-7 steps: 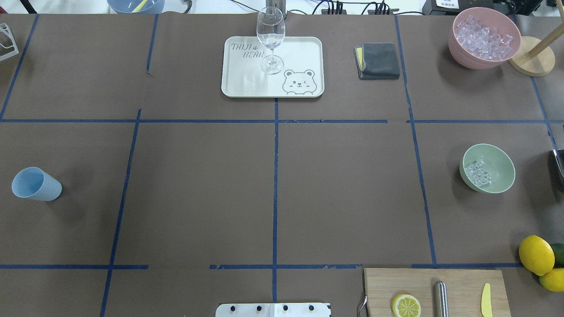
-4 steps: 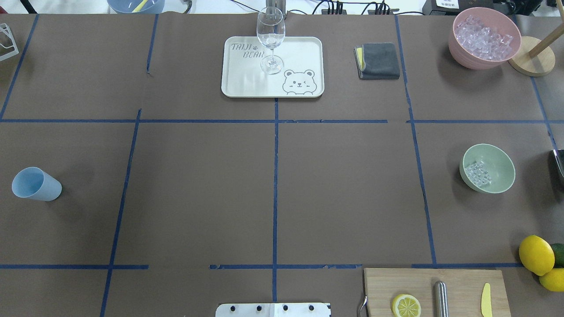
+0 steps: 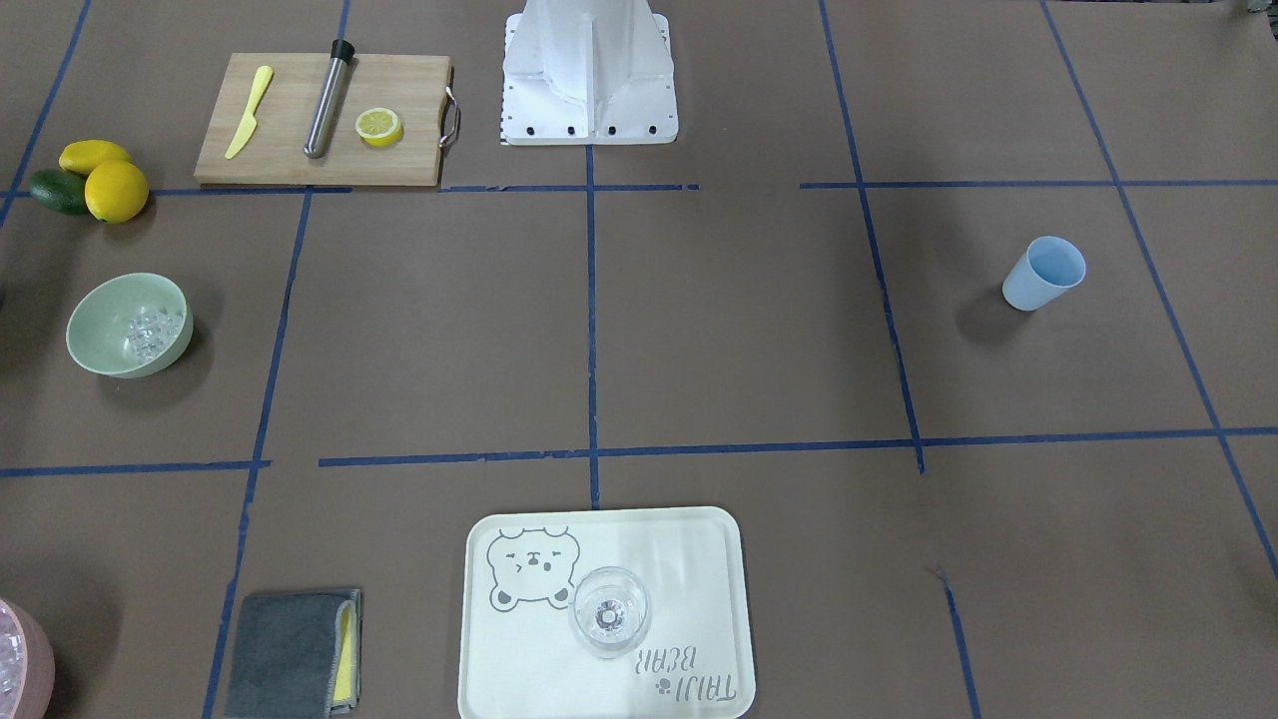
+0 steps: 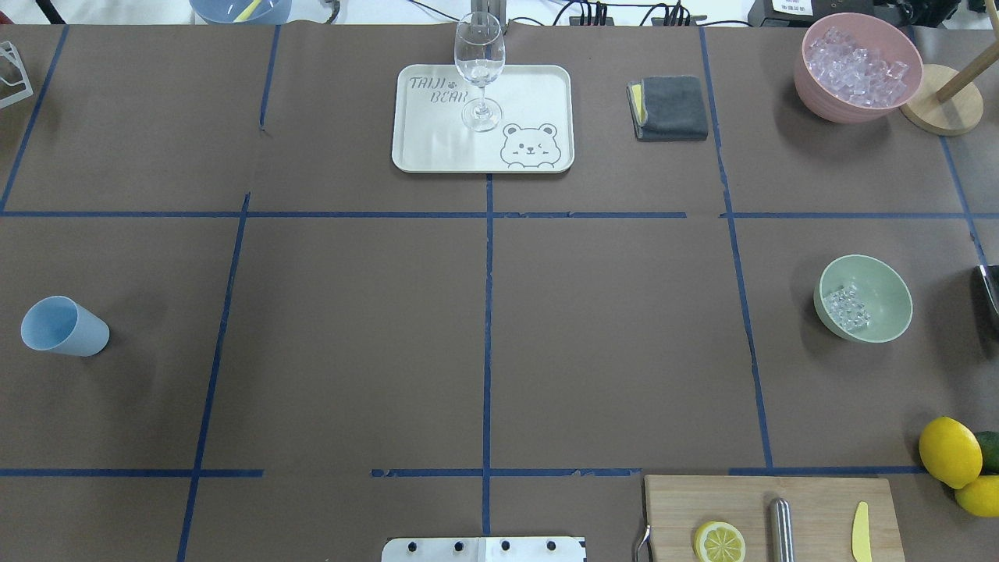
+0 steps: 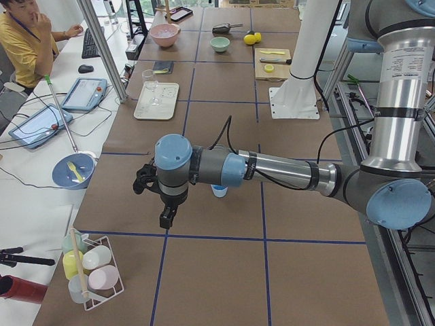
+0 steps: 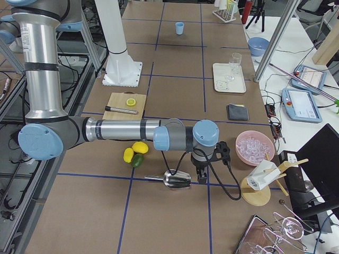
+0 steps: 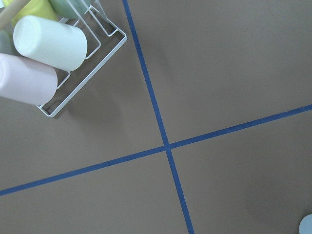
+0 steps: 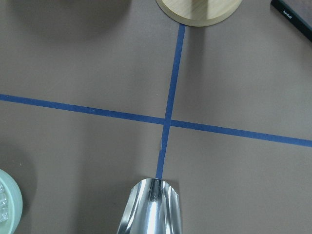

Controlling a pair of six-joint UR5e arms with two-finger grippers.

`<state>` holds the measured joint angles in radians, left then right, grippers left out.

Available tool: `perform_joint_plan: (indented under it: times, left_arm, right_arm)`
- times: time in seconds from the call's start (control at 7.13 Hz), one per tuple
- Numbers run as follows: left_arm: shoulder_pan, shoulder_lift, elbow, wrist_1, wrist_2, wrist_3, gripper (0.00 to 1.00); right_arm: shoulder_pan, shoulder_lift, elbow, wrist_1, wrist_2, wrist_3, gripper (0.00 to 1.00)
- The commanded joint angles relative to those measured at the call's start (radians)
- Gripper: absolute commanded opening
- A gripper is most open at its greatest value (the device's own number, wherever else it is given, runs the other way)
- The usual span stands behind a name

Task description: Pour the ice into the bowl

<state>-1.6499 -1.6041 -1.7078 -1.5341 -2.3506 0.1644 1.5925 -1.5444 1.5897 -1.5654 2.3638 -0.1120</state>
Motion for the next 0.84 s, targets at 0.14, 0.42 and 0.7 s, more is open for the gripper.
perform_joint_plan:
  times: [0.14, 0.42, 0.7]
  left_arm:
    - [-0.002, 0.024, -0.041, -0.024, 0.010, -0.043, 1.00]
    - [0.001, 0.033, 0.032, -0.067, 0.051, -0.040, 1.00]
    - [0.008, 0.041, -0.022, -0.005, 0.054, -0.037, 1.00]
  right_arm:
    - [0.000, -0.019, 0.010, 0.004, 0.002, 0.021, 1.00]
    - [0.000, -0.043, 0.087, -0.008, 0.024, 0.026, 1.00]
    - [0.000, -0.080, 0.098, -0.007, 0.022, 0.026, 1.00]
